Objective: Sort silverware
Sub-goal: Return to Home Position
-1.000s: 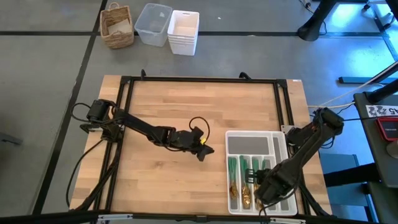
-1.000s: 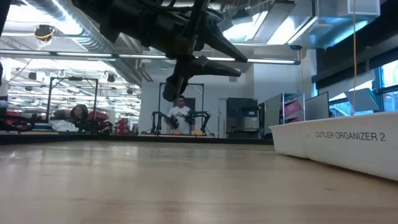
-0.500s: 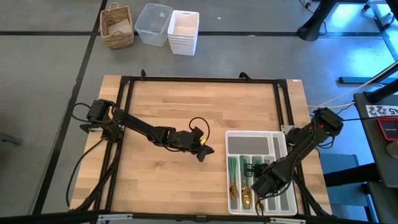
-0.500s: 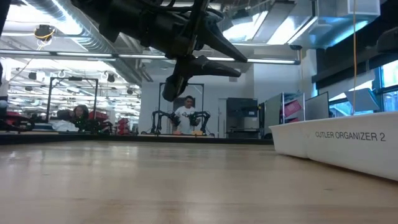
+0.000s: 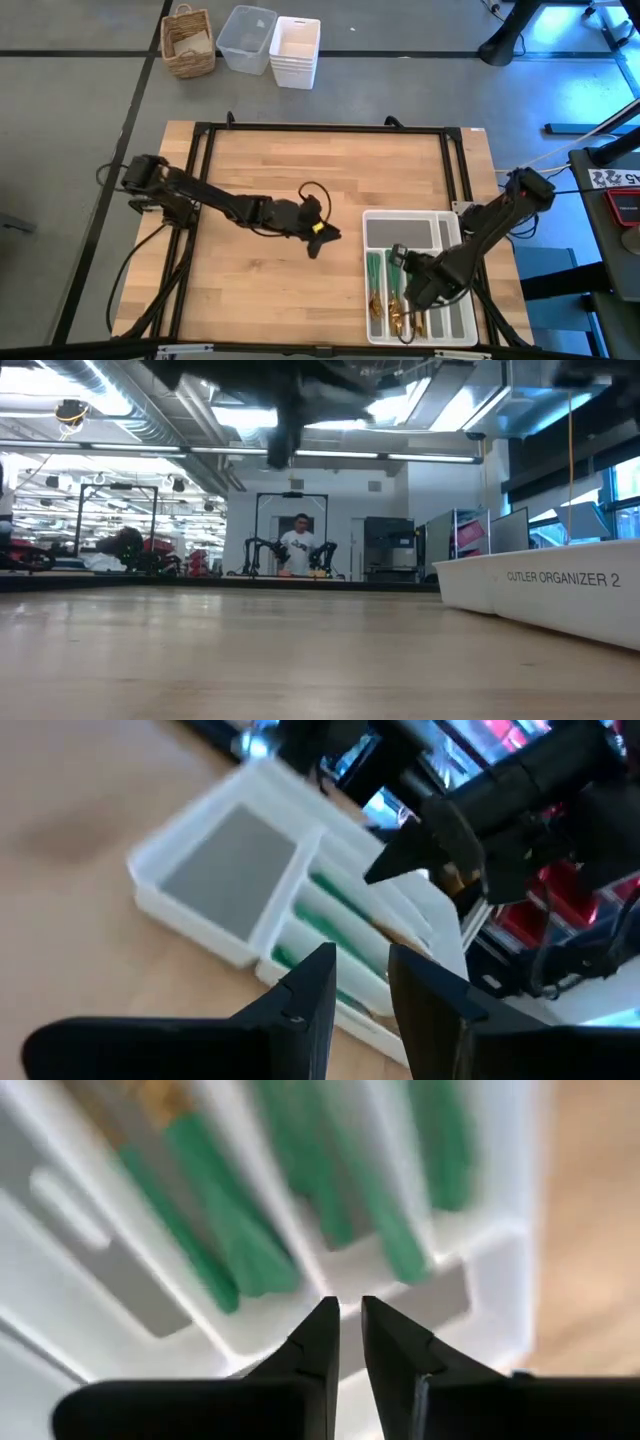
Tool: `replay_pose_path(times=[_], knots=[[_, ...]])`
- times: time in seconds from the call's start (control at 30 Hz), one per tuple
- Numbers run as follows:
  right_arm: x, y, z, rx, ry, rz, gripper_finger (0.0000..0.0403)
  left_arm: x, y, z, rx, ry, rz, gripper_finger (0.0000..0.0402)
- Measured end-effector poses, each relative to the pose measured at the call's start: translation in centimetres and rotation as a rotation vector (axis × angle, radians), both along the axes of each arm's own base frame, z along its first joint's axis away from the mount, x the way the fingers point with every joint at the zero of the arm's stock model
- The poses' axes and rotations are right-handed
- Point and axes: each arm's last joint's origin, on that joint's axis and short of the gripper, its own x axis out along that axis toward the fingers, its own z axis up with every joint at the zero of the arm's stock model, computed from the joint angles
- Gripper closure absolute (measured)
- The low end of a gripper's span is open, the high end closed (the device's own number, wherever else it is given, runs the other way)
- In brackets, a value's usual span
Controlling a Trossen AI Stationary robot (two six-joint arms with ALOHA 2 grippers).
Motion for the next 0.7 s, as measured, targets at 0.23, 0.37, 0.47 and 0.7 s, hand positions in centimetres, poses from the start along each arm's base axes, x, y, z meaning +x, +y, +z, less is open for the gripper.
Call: replay_pose_path(times=[0.23, 0.37, 0.47, 0.7], knots=[[2.3, -2.8, 6.2, 0.342, -0.235, -0.498, 0.0352, -4.5, 2.3, 6.5, 0.192, -0.061, -0.016, 0.0314], [4.3, -4.7, 6.1, 0.504, -0.335, -0.692, 0.0352, -7.9, 3.3, 9.8, 0.27, -0.112, -0.017, 0.0314], [5.1, -5.8, 4.3, 0.502, -0.344, -0.786, 0.0352, -10.8, 3.7, 11.9, 0.328, -0.147, -0.023, 0.0314], [4.3, -7.2, 0.0, 0.415, -0.335, -0.975, 0.0352, -16.9, 4.1, 13.8, 0.36, -0.118, 0.003, 0.0314]])
